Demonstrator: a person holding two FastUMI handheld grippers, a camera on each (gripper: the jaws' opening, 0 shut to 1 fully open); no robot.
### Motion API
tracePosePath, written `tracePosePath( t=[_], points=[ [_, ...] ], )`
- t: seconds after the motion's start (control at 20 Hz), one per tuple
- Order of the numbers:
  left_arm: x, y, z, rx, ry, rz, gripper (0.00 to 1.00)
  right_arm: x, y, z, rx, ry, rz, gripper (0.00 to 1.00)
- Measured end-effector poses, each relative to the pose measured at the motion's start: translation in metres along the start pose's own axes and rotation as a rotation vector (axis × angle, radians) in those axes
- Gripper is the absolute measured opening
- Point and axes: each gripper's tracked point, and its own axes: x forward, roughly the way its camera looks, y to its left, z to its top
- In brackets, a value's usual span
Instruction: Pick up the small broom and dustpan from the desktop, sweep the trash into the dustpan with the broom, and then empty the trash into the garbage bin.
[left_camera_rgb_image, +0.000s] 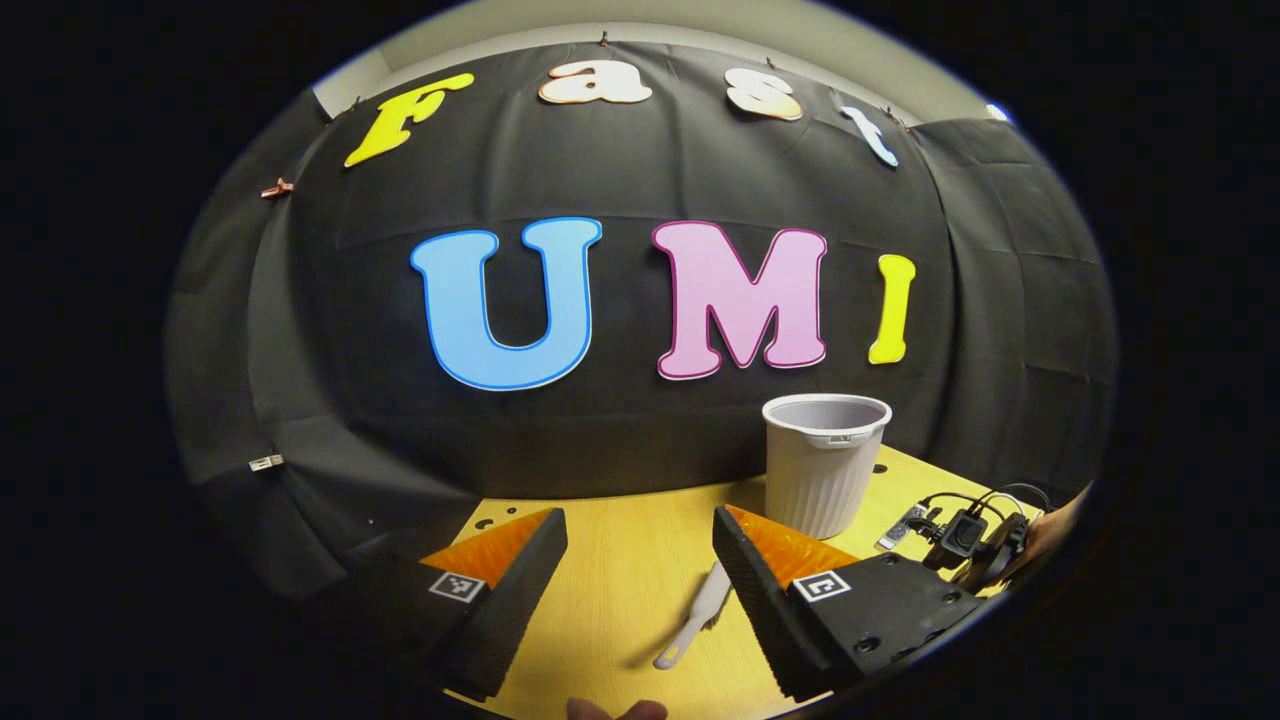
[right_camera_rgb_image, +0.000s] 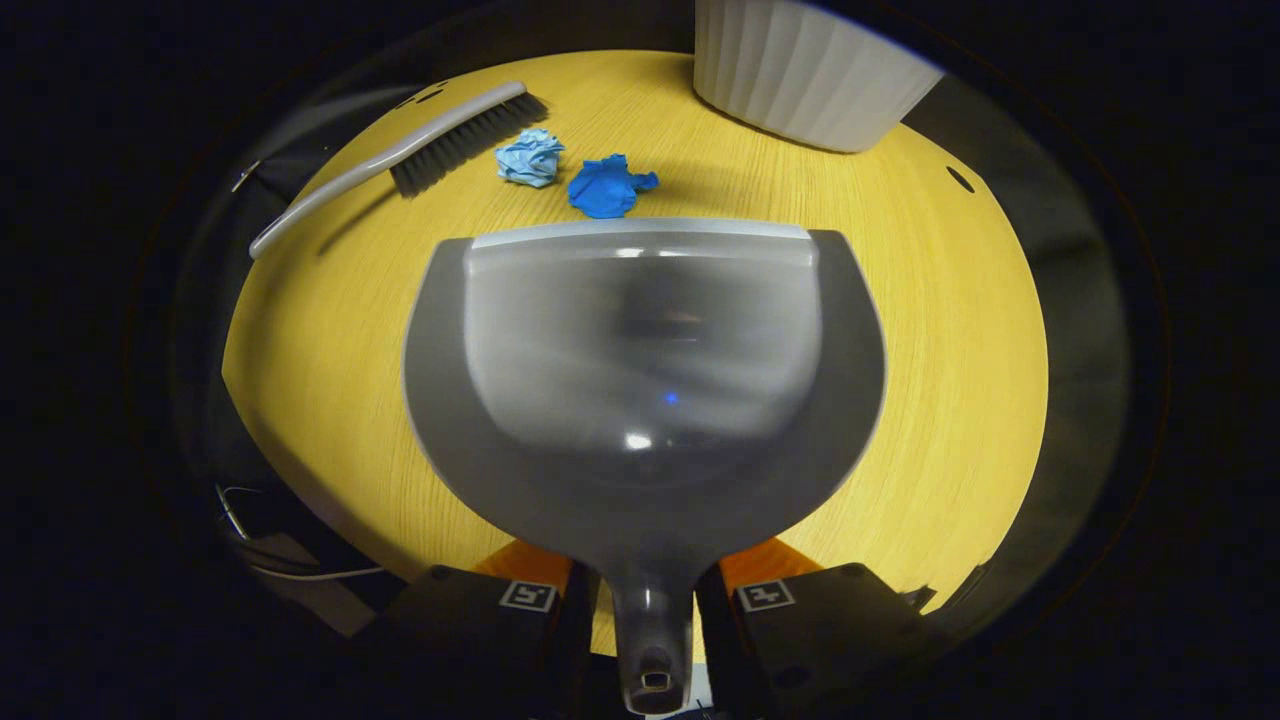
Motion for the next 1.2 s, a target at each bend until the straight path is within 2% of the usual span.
tracePosePath(
  t=[0.05, 0.1, 0.15, 0.25, 0.4, 0.5, 0.55, 0.6, 0.7, 0.8, 0.9, 1.2],
  points=[
    [0.003, -0.001, -0.001, 0.002, 0.004, -0.005, 0.96, -0.001, -0.001, -0.001, 0.004, 0.002, 0.001, 0.48],
    [0.005, -0.002, -0.003, 0.004, 0.009, -0.012, 0.96, -0.002, 0.0, -0.001, -0.011, 0.008, 0.007, 0.43],
    [0.008, -0.004, -0.006, 0.006, 0.016, -0.019, 0.96, -0.002, 0.0, -0.002, -0.046, 0.013, 0.014, 0.47],
    [0.015, -0.008, -0.014, 0.01, 0.035, -0.038, 0.96, -0.002, 0.001, -0.002, -0.08, 0.017, 0.017, 0.48],
    [0.03, -0.014, -0.036, 0.032, 0.089, -0.069, 0.96, -0.003, -0.002, -0.004, -0.116, 0.059, 0.028, 0.34],
    [0.04, -0.027, -0.061, 0.033, 0.182, -0.133, 0.96, -0.002, -0.003, -0.007, -0.172, 0.087, 0.053, 0.41],
    [0.046, -0.037, -0.078, 0.025, 0.248, -0.178, 0.96, -0.002, -0.003, -0.006, -0.186, 0.095, 0.069, 0.41],
    [0.049, -0.047, -0.102, 0.018, 0.337, -0.222, 0.96, -0.001, -0.003, -0.005, -0.19, 0.094, 0.08, 0.36],
    [0.053, -0.056, -0.141, 0.023, 0.513, -0.278, 0.96, -0.002, -0.005, -0.004, -0.204, 0.082, 0.089, 0.36],
    [0.061, -0.057, -0.181, 0.028, 0.669, -0.297, 0.96, -0.001, -0.005, -0.003, -0.211, 0.072, 0.088, 0.36],
    [0.072, -0.057, -0.212, 0.032, 0.771, -0.302, 0.96, -0.001, -0.005, -0.002, -0.224, 0.067, 0.08, 0.35],
    [0.096, -0.063, -0.262, 0.087, 0.963, -0.352, 0.95, -0.002, -0.006, -0.004, -0.209, 0.082, 0.088, 0.35]
  ],
)
